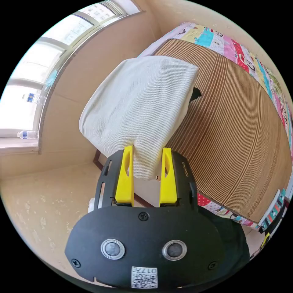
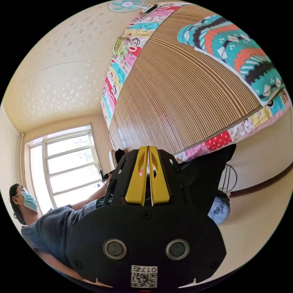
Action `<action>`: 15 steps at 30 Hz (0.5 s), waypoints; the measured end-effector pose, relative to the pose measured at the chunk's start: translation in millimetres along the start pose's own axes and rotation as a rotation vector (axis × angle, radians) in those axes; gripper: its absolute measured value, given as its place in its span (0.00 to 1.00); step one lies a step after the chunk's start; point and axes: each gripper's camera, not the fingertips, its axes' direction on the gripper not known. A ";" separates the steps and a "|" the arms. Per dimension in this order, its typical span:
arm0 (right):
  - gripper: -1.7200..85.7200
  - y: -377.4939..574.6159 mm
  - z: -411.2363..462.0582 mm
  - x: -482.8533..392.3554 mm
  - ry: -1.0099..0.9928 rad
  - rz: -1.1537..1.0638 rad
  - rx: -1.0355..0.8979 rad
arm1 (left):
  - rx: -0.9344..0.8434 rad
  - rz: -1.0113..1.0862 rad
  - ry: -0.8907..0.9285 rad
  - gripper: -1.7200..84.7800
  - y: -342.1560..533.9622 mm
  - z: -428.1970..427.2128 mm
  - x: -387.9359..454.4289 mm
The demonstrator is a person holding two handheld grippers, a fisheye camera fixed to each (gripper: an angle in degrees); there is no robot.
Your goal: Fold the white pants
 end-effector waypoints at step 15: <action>0.02 4.7 -35.3 55.4 -0.158 0.005 0.097 | 0.238 -0.067 1.070 0.07 96.4 -112.8 -229.4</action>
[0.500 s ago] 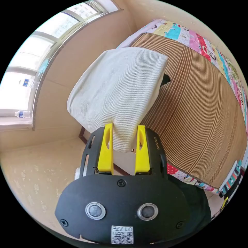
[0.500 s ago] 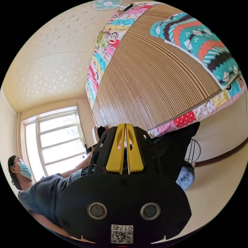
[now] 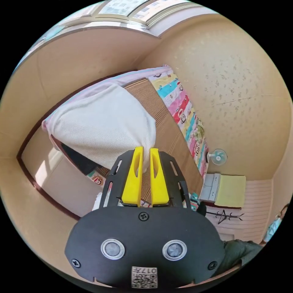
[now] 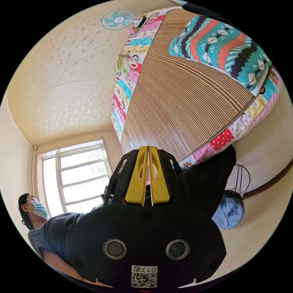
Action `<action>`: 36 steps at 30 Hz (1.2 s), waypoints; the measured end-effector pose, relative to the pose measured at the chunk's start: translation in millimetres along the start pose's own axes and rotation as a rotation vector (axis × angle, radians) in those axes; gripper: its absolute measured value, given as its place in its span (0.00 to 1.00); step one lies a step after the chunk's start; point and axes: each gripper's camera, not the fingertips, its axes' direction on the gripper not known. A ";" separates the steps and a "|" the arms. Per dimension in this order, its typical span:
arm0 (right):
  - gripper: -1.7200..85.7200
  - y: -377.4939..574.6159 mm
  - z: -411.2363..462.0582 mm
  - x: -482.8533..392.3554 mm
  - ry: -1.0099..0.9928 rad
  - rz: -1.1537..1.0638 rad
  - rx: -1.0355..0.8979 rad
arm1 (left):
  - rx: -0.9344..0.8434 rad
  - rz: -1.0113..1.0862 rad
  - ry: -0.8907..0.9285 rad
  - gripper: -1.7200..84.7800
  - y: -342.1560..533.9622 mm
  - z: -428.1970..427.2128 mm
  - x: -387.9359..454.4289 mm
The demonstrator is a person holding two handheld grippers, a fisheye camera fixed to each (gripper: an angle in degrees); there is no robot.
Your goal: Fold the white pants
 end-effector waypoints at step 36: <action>0.18 54.3 10.0 -36.0 -0.272 -0.810 -0.288 | -0.728 0.746 1.015 0.05 281.5 133.4 325.5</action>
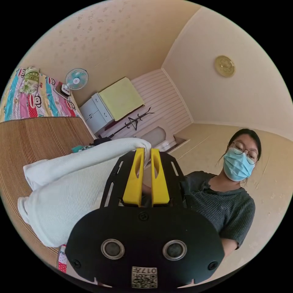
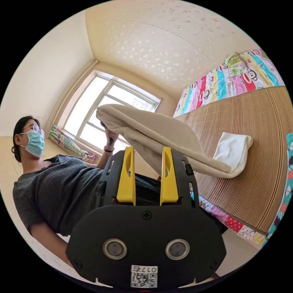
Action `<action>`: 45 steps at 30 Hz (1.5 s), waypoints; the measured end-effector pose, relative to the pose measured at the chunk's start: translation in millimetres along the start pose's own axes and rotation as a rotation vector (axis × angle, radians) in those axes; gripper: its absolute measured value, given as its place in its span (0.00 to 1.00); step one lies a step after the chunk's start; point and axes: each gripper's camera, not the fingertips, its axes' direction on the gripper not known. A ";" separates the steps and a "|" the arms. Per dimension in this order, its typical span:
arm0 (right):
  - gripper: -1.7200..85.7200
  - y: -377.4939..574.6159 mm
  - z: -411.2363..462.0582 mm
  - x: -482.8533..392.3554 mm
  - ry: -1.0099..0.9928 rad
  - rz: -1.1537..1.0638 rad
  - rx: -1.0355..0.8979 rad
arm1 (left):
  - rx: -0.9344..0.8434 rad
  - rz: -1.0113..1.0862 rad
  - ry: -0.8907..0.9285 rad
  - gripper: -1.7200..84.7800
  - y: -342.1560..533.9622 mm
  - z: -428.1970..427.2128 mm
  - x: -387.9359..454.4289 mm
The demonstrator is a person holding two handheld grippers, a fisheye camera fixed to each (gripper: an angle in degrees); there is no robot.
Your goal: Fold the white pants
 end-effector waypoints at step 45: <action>0.07 14.4 36.0 -137.9 0.156 -0.338 0.193 | 0.038 0.224 -0.484 0.11 -103.0 5.4 -1.6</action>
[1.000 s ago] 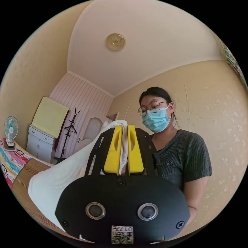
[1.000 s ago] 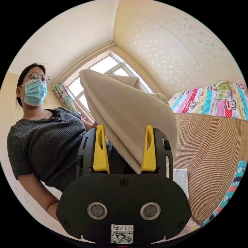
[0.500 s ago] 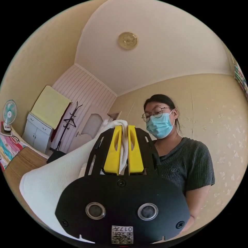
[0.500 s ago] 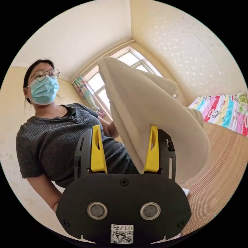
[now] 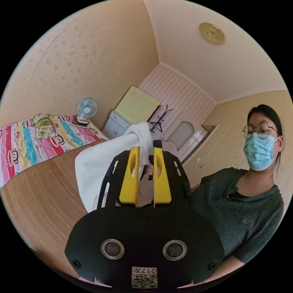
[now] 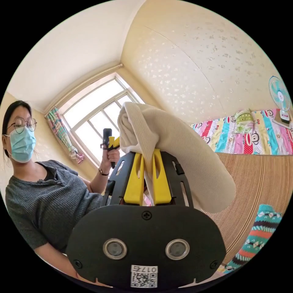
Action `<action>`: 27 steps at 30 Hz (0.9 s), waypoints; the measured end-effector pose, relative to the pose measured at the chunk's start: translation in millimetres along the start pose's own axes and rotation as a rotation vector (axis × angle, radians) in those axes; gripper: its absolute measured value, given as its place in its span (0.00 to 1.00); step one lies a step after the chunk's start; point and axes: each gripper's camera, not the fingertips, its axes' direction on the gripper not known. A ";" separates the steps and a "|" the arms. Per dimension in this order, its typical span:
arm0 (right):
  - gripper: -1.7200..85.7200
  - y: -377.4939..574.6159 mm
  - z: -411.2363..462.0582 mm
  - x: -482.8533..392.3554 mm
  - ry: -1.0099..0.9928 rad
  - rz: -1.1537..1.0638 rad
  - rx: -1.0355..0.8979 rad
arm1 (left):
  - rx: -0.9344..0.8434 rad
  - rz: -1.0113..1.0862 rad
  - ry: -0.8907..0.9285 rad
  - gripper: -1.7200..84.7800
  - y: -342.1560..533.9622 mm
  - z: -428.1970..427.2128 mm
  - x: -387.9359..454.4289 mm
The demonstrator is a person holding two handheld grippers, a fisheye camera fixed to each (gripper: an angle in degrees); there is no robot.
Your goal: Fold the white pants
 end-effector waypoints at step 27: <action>0.04 -9.5 -16.0 -28.6 0.371 0.184 0.099 | 0.368 -0.030 0.798 0.09 48.7 63.4 -91.0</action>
